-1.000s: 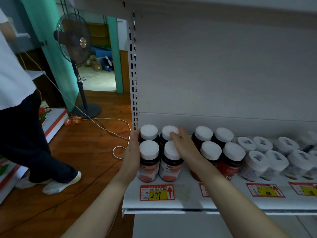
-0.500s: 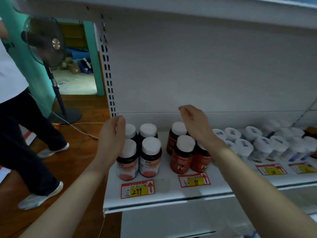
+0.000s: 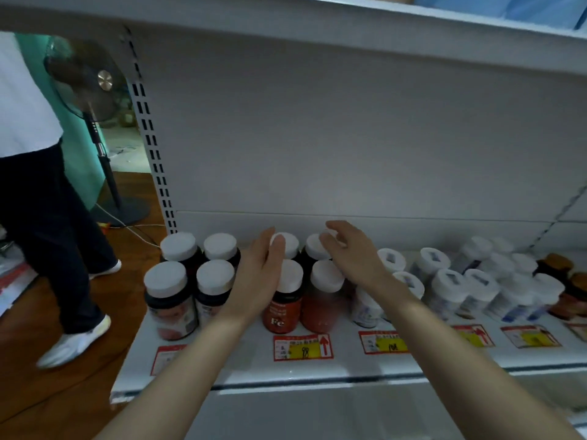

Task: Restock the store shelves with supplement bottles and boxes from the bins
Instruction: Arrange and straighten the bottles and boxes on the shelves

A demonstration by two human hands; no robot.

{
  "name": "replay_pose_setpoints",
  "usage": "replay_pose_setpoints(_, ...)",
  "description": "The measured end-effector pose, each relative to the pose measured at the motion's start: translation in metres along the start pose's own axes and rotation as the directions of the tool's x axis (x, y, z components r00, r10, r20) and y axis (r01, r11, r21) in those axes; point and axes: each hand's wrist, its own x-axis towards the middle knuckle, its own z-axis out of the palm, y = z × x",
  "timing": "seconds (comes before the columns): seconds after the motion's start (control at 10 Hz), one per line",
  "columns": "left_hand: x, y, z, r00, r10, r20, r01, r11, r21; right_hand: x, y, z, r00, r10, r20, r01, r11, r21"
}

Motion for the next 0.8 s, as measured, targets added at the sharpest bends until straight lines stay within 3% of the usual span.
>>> replay_pose_setpoints(0.2, 0.003, -0.012, 0.017, 0.989, -0.14, -0.039, 0.129, 0.968, -0.215, -0.001, 0.016, 0.021, 0.996, -0.023, 0.084, 0.017, 0.998, 0.065)
replay_pose_setpoints(0.5, 0.0, -0.015, 0.029, 0.989, -0.066, -0.131, 0.044, 0.985, -0.168, 0.005, 0.028, 0.034, 0.998, -0.041, 0.055, 0.039, 0.999, 0.026)
replay_pose_setpoints(0.7, 0.0, -0.014, 0.024, 0.988, 0.013, -0.154, -0.012, 1.0, 0.006, -0.001, 0.02, 0.025, 0.989, -0.058, 0.132, 0.067, 0.996, -0.063)
replay_pose_setpoints(0.8, -0.003, -0.004, 0.022, 0.971, 0.156, -0.18, -0.098, 0.951, 0.294, -0.001, 0.014, 0.009, 0.989, -0.035, 0.146, 0.046, 0.996, -0.07)
